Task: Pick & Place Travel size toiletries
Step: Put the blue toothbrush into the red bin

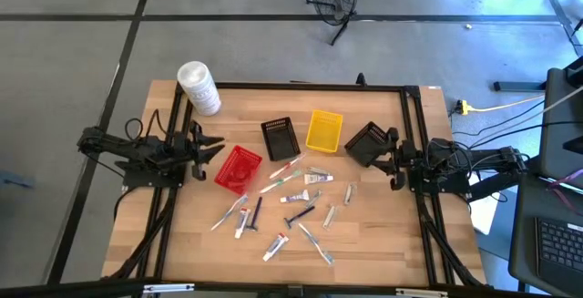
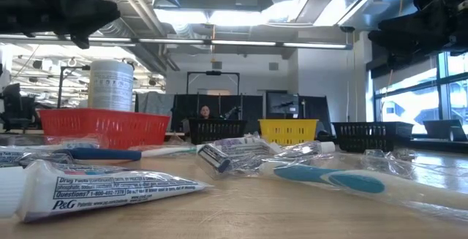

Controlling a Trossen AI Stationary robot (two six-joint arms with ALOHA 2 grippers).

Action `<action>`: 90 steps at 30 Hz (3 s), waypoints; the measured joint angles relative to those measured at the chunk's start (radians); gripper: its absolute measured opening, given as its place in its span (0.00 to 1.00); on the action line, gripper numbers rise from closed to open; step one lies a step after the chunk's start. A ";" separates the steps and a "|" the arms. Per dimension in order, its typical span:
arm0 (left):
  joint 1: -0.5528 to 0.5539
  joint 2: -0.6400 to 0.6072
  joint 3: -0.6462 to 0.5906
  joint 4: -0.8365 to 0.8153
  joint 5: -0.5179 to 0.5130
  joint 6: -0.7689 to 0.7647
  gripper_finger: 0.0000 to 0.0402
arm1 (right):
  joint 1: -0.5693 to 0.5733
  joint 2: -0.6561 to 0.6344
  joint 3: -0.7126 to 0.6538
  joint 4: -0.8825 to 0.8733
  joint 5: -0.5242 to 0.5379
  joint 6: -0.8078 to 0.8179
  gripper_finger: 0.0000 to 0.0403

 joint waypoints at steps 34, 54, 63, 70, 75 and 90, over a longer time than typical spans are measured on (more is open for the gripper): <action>0.000 0.031 0.000 0.083 0.003 0.002 0.24 | -0.095 0.000 0.000 0.217 0.523 -0.297 0.37; 0.000 0.322 0.095 0.264 0.001 0.046 0.32 | -0.169 0.088 0.007 0.378 0.259 -0.275 0.37; 0.000 0.538 0.202 0.263 -0.038 0.054 0.32 | -0.172 0.316 0.145 0.319 0.123 -0.235 0.37; -0.001 0.705 0.277 0.261 -0.005 -0.010 0.32 | -0.172 0.555 0.244 0.236 -0.003 -0.170 0.37; -0.001 0.823 0.400 0.098 0.023 -0.102 0.32 | -0.171 0.700 0.273 0.244 -0.096 -0.146 0.37; -0.090 1.207 0.876 -0.737 0.199 -0.614 0.32 | -0.172 0.918 0.286 0.252 -0.083 -0.087 0.37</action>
